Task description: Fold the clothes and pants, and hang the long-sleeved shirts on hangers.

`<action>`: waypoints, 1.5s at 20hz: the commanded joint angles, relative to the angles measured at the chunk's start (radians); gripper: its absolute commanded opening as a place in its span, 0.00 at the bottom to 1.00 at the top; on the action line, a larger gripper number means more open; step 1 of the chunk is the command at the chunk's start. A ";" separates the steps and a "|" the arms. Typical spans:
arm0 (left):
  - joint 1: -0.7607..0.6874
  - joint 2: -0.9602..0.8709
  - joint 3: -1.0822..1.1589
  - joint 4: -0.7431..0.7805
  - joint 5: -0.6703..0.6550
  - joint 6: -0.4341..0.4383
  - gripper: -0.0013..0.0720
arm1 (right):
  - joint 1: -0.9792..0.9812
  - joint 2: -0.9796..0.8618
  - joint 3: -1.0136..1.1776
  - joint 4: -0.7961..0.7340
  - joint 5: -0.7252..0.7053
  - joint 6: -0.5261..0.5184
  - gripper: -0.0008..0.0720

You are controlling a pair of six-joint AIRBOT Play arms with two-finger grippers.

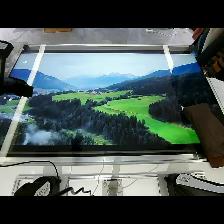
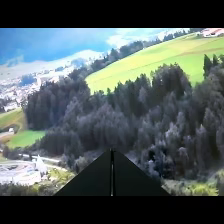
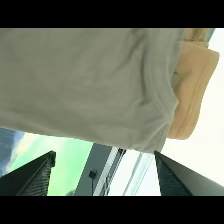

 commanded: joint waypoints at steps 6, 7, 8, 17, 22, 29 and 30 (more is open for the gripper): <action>0.001 0.001 0.000 0.000 0.000 0.001 0.04 | 0.014 0.003 -0.001 0.295 -0.039 -0.222 0.03; 0.001 0.001 0.000 0.000 0.000 0.000 0.04 | 0.032 0.003 0.000 0.367 -0.040 -0.271 0.03; 0.001 0.001 0.000 0.000 0.000 0.000 0.04 | 0.057 0.004 0.000 0.415 -0.036 -0.306 0.03; 0.001 0.001 0.000 0.000 0.000 0.000 0.04 | 0.611 0.108 0.000 0.326 -0.207 -0.378 0.03; 0.001 0.001 0.000 0.000 0.000 0.000 0.04 | 0.832 0.136 0.002 0.375 -0.400 -0.376 0.03; 0.001 0.001 0.000 0.000 0.000 0.000 0.04 | 0.958 0.136 0.002 0.383 -0.478 -0.376 0.03; 0.001 0.001 0.000 0.000 0.000 0.000 0.04 | 0.959 0.136 0.002 0.383 -0.478 -0.376 0.03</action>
